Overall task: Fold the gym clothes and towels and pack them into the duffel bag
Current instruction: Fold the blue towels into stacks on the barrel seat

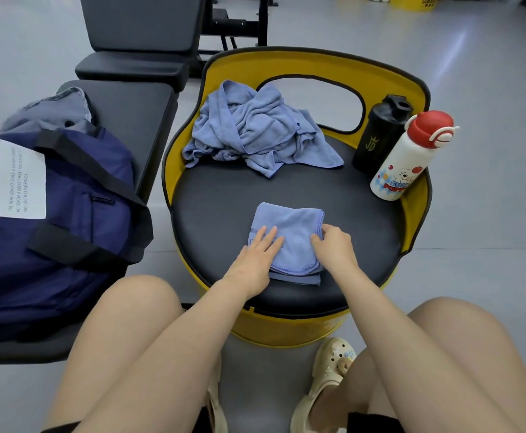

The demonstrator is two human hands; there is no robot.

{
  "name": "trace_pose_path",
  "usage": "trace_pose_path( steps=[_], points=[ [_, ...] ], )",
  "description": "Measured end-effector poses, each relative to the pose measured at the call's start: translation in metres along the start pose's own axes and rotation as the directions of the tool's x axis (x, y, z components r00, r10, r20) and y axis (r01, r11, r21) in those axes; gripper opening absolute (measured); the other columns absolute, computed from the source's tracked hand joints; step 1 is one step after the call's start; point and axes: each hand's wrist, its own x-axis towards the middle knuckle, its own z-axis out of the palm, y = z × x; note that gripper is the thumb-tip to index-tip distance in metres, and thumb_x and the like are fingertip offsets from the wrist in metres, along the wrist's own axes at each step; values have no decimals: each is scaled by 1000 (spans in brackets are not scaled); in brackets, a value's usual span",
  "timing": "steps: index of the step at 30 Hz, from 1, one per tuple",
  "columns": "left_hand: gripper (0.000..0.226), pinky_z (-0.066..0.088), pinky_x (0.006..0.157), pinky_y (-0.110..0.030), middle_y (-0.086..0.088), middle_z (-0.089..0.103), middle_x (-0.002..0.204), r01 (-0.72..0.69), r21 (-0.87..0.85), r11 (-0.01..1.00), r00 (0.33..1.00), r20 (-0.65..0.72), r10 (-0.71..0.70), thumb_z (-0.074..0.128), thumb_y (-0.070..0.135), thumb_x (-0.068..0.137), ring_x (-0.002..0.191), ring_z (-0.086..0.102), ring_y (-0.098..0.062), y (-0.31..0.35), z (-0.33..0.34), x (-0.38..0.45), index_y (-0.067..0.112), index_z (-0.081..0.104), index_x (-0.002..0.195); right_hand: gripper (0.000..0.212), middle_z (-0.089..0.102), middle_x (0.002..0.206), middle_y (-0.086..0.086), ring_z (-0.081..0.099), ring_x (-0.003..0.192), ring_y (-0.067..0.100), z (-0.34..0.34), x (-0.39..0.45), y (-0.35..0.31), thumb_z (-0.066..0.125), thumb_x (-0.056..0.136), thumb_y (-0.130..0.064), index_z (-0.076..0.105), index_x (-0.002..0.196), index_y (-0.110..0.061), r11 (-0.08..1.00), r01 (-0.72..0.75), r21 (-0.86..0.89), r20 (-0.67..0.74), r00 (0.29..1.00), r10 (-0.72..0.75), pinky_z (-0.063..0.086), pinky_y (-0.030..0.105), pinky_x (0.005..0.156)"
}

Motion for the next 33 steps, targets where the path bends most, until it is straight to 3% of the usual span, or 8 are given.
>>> trace_pose_path(
  steps=[7,14,19,22,25,28,31,33],
  points=[
    [73,33,102,-21,12,-17,157,74,-180,981,997,14,-73,28,-6,90,144,-21,-17,-3,-8,-3,21,2,152,27,62,106,14,57,97,30,5,-3,7,44,97,-22,57,113,-5,994,11,-105,31,999,-8,45,33,75],
    [70,26,107,-26,12,-23,155,95,-247,964,994,68,-81,30,-2,93,144,-20,-25,0,-4,-9,19,-3,152,35,47,123,17,52,104,35,8,-5,3,34,102,-27,45,131,-9,976,7,-219,69,998,8,43,36,81],
    [65,25,112,-36,12,-19,157,120,-187,975,988,119,-99,34,34,96,146,-15,-23,2,-6,-13,27,1,152,33,49,118,14,52,100,32,10,1,-1,35,101,-21,45,132,-13,986,51,-159,50,998,-44,46,39,82],
    [49,24,111,-34,2,24,154,96,-22,995,979,-178,-98,30,36,99,142,17,-20,-1,-13,-13,24,33,146,39,44,128,11,47,111,31,9,-2,-4,38,98,-16,39,137,-13,962,44,-268,-8,999,-47,44,40,82],
    [35,31,107,-29,0,44,136,80,-37,996,905,-417,-89,35,21,101,131,34,-17,-5,-12,-6,12,51,131,48,38,142,9,37,127,27,9,-3,-8,40,97,-11,33,145,-8,885,246,-395,-125,940,-316,37,35,97],
    [45,18,116,-29,0,21,155,91,34,995,938,-338,-74,31,13,102,146,9,-19,-7,-7,9,12,28,147,46,29,153,9,22,143,24,18,-3,-13,35,101,-10,31,146,-4,795,459,-397,-11,863,-505,18,32,116],
    [53,0,118,-30,-2,-2,160,84,172,981,967,-250,-39,23,24,104,147,-8,-17,-5,-4,21,10,2,151,52,5,161,5,-1,149,20,32,-2,-9,25,105,-27,11,153,-10,746,469,-472,158,878,-452,3,34,120],
    [55,-4,117,-30,-2,-8,160,87,191,978,978,-205,-47,17,31,104,146,-11,-15,-4,-1,23,10,-4,151,55,-6,161,3,-9,148,19,38,-1,-2,20,105,-36,3,153,-15,757,420,-500,202,907,-370,-2,35,119]
  ],
)
